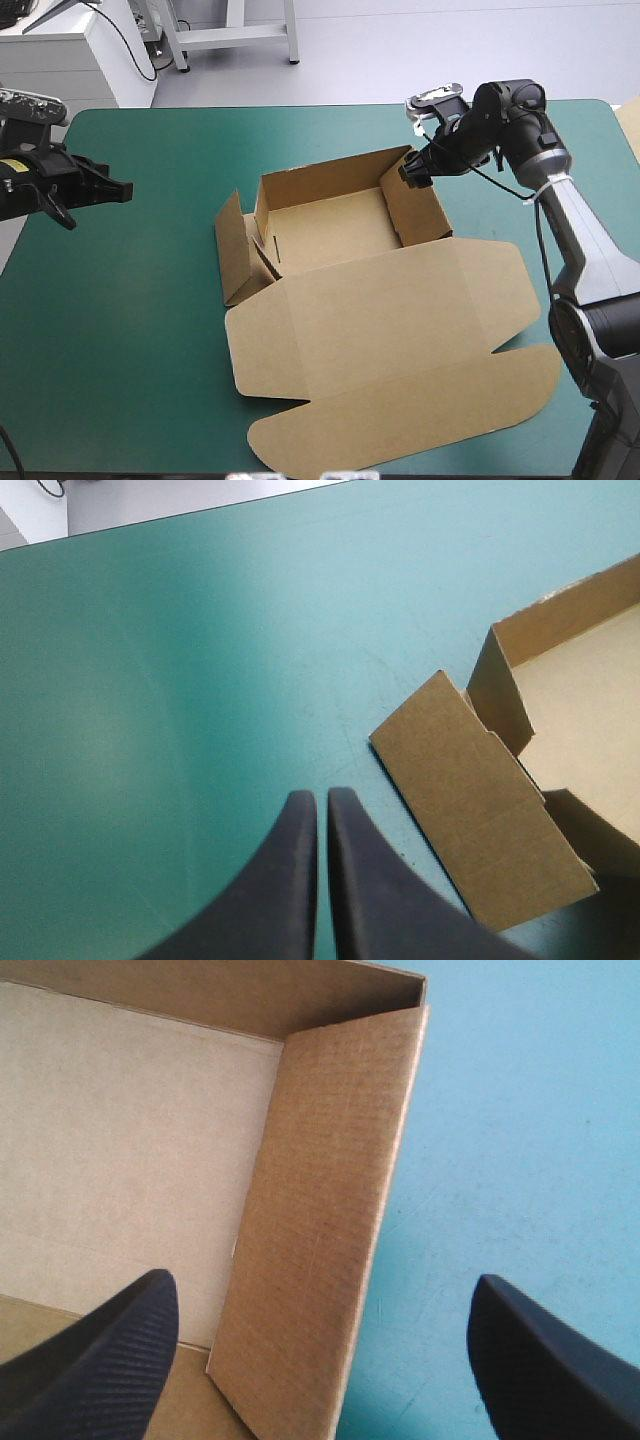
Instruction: Fold the box
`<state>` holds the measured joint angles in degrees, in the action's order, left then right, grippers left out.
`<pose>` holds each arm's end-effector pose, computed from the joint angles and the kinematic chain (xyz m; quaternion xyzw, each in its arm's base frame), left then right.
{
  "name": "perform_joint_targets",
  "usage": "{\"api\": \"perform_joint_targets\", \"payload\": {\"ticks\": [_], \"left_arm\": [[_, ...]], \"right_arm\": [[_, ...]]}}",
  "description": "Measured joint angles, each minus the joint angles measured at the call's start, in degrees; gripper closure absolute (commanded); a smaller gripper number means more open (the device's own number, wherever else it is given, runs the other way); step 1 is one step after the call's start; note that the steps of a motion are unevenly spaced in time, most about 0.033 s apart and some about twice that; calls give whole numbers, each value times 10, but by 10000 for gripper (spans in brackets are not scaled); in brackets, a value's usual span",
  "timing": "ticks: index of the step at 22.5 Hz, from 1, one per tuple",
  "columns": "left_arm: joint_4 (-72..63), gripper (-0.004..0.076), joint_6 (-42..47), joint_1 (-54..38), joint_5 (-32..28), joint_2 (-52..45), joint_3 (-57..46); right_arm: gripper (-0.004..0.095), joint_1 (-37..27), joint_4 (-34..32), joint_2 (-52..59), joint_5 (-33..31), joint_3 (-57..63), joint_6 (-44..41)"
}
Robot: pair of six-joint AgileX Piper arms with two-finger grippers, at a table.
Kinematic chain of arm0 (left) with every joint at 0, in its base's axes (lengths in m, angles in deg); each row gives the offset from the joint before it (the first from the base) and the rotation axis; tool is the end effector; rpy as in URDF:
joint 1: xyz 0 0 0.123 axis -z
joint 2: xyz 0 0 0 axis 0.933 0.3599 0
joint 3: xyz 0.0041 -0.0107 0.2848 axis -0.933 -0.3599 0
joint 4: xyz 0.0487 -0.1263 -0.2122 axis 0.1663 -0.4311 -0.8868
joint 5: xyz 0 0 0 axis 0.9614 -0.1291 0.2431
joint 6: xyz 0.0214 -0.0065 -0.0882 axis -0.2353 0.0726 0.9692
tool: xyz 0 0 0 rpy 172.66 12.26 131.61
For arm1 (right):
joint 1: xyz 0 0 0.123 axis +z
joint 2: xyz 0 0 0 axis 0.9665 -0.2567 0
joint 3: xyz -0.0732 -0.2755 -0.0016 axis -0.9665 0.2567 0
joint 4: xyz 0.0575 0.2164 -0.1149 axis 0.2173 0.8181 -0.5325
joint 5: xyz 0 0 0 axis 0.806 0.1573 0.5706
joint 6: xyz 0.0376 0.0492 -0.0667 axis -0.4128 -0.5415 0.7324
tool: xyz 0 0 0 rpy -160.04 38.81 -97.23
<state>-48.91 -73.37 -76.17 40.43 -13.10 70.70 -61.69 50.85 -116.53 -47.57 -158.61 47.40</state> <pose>0.2409 0.0067 0.4586 0.1146 0.8913 -0.0361 0.4372 0.3996 0.1084 0.3653 -0.2181 0.9391 0.0735 0.2552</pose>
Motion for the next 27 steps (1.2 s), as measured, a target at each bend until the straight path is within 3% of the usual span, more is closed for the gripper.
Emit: {"api": "perform_joint_targets", "payload": {"ticks": [7,17,27], "left_arm": [[0,716,-1,0,0,0,0],[0,716,-1,0,5,0,0],[2,716,-1,0,6,0,0]], "right_arm": [[168,0,-3,1,-11,-9,0],[177,0,-4,-82,-10,11,-6],[723,0,-12,-98,-6,32,-1]]}}
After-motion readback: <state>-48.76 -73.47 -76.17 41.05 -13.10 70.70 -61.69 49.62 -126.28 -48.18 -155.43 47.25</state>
